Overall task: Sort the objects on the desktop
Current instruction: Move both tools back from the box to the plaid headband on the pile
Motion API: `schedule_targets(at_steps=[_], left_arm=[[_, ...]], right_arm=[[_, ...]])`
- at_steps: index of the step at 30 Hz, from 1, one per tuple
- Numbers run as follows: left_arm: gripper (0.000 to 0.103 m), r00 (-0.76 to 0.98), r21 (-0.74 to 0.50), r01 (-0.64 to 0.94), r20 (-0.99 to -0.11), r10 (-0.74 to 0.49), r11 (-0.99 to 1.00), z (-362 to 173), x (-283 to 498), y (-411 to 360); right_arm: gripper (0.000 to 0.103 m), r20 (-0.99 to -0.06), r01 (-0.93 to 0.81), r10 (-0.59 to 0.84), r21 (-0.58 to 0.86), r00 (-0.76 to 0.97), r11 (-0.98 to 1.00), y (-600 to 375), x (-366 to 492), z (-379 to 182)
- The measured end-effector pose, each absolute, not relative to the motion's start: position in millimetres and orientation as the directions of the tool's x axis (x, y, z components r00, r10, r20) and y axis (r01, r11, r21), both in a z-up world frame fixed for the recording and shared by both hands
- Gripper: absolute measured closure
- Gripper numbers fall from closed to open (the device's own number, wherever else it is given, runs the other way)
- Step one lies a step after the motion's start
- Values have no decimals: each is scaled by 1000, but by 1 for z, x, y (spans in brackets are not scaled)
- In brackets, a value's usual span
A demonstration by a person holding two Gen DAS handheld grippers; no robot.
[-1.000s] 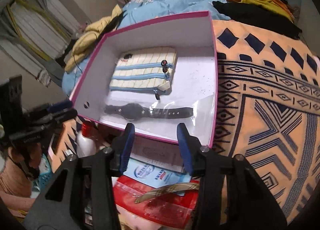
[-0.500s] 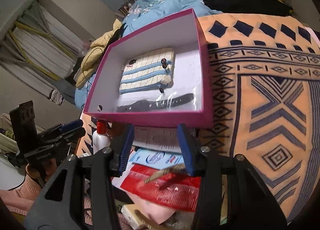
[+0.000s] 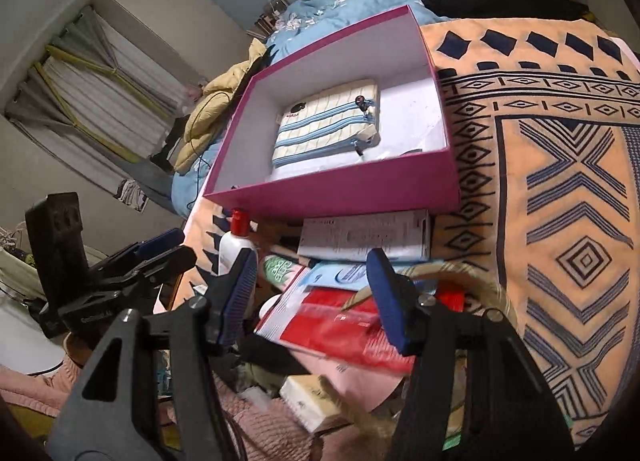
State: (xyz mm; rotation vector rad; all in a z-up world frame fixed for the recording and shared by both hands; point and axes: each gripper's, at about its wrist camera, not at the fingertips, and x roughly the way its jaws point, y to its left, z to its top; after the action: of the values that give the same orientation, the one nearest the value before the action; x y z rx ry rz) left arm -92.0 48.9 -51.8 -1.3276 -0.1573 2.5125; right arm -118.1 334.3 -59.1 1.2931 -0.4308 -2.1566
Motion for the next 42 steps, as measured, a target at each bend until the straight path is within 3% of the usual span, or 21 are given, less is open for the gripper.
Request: schedule_targets(at_steps=[3, 6, 16, 29, 42], left_arm=[[18, -538, -223, -210, -787, 303, -952, -49, -87, 51], [17, -539, -228, -212, -784, 308, -951, -47, -83, 52], [16, -533, -231, -263, -774, 341, -937, -39, -73, 65], [16, -474, -167, -430, -795, 379, -887, -40, -78, 115], [16, -376, -98, -592, -845, 382, -800, -52, -111, 173]], right_arm=[[42, -684, 317, -631, 546, -366, -776, 335, -108, -55], [33, -676, 323, -623, 534, -393, -782, 337, -99, -48], [27, -673, 278, -613, 548, -414, -789, 354, -77, -50], [26, -701, 14, -545, 608, -460, -794, 429, -42, -85], [26, -612, -38, -669, 749, -421, -661, 429, -12, -108]])
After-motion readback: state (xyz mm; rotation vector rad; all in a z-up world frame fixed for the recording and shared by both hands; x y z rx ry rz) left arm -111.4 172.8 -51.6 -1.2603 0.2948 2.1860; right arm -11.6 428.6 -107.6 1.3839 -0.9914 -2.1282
